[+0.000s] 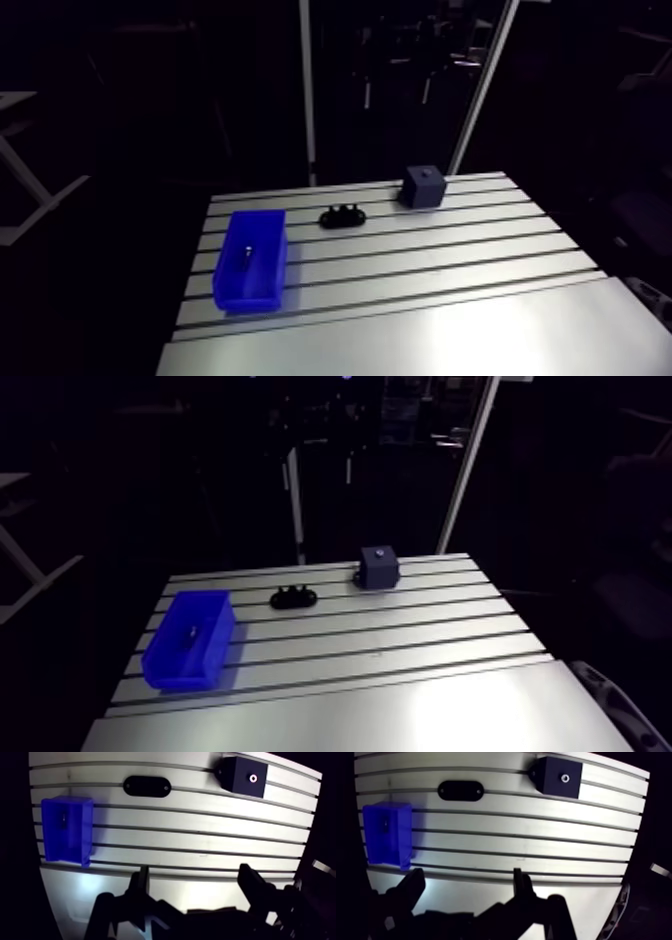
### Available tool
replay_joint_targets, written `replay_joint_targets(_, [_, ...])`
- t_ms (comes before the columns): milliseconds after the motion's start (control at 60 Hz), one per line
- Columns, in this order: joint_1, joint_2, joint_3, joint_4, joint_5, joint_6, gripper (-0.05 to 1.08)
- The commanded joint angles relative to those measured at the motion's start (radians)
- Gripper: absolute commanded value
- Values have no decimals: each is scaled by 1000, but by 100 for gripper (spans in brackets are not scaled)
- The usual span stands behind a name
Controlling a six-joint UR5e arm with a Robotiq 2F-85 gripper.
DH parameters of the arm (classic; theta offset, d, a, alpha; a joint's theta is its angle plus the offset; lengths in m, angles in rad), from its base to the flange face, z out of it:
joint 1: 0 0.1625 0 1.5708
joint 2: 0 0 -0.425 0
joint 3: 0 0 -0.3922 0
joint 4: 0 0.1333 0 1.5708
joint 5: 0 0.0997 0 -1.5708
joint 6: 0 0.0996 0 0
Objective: Pick up the M10 bolt and insert it into the hole until fully seated.
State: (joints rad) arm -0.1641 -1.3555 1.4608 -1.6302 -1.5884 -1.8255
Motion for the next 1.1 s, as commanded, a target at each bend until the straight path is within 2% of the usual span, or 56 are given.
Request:
replay_joint_targets(17, [-10,-86,43,-19,68,14,5])
replay_joint_targets(217, [-28,-98,33,-37,75,16,2])
replay_joint_targets(500, [-26,-127,41,19,48,18,1])
replay_joint_targets(783, [-25,-132,33,29,46,24,1])
replay_joint_targets(900, [-25,-127,23,61,15,24,1])
replay_joint_targets(1100, [-25,-124,23,66,14,24,1])
